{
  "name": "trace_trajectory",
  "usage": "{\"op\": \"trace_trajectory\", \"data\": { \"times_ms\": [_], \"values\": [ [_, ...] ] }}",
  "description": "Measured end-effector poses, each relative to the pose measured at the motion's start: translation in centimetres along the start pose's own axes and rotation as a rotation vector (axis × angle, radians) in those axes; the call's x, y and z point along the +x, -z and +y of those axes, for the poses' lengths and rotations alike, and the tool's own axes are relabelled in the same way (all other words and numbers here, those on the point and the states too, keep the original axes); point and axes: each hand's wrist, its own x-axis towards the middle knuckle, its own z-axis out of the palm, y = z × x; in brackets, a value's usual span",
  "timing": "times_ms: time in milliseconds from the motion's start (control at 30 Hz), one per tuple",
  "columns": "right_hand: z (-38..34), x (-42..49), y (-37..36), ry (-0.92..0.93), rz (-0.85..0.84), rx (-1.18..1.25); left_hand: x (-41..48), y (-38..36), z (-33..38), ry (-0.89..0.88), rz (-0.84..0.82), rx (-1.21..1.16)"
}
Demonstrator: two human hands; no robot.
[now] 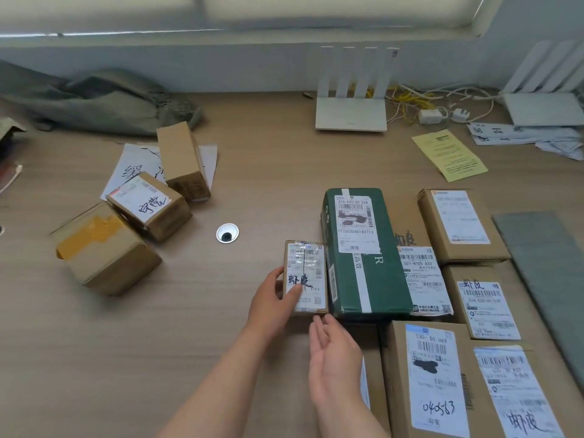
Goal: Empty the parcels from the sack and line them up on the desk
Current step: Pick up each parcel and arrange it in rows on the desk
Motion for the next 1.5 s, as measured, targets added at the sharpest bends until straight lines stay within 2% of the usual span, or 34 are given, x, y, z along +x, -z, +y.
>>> {"op": "trace_trajectory", "data": {
  "times_ms": [133,367,567,767,1000,1267,1500],
  "values": [
    [0.1,-0.4,-0.4,-0.058,-0.004,0.098,-0.1,-0.2,0.1,-0.012,-0.015,0.083],
    [0.1,-1.6,0.0,-0.098,-0.026,0.063,0.7,-0.1,-2.0,0.018,-0.038,0.227],
    [0.3,-3.9,0.0,-0.044,-0.094,-0.038,-5.6,2.7,0.3,0.047,-0.004,0.077],
    [0.5,-7.2,-1.2,0.024,-0.162,-0.08,-10.7,5.8,0.9,-0.049,0.034,-0.063],
    [3.6,-13.1,-2.8,0.192,-0.201,-0.162,-15.0,12.4,1.4,-0.174,0.008,-0.166],
    [9.3,-19.6,-6.1,0.323,-0.269,-0.279,-18.1,22.1,-0.1,-0.22,0.056,-0.201],
    [10.3,-19.9,-8.8,0.299,-0.376,-0.364,-19.1,24.9,0.1,-0.181,0.133,-0.19]
  ]
}}
